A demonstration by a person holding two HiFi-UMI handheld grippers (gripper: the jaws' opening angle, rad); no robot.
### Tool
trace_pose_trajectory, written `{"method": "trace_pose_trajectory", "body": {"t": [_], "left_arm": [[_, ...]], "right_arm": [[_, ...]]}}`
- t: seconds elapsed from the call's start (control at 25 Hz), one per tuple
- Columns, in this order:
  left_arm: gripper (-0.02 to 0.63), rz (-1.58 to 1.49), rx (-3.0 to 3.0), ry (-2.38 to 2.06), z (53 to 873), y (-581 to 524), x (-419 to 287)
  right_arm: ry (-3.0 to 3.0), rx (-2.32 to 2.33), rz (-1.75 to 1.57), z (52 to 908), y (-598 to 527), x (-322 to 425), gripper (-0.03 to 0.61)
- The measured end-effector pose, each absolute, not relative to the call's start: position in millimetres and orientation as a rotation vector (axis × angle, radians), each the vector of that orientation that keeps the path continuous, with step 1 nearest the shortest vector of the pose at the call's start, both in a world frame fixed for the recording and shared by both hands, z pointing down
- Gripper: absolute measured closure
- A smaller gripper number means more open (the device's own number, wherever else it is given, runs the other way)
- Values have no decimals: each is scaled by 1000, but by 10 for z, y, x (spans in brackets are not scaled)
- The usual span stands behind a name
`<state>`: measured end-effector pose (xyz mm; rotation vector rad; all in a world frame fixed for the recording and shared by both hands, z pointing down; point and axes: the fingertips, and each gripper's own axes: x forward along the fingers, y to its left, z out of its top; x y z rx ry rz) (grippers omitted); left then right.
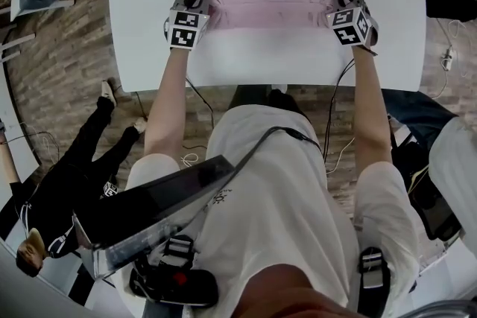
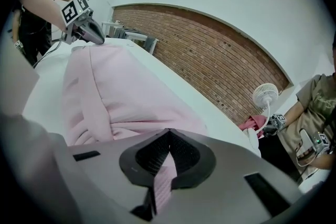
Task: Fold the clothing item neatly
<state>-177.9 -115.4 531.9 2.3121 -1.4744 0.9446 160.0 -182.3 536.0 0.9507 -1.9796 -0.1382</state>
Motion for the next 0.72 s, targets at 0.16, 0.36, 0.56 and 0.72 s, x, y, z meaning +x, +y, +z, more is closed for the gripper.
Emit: {"method": "trace_pose_trajectory", "body": {"t": [0.16, 0.36, 0.56, 0.72], "left_arm": [[612, 908, 2253, -1497, 5553, -1069, -1680], [612, 950, 2210, -1470, 5757, -1045, -1690], [612, 916, 2191, -1479, 5783, -949, -1702], [612, 884, 2187, -1479, 5785, -812, -1667]], "right_arm": [[-1980, 942, -75, 5534, -1786, 1607, 574], [-1968, 933, -50, 5714, -1736, 1605, 574], [-1982, 930, -27, 5718, -1694, 1636, 574], [-1982, 917, -14, 5722, -1629, 1677, 574]]}}
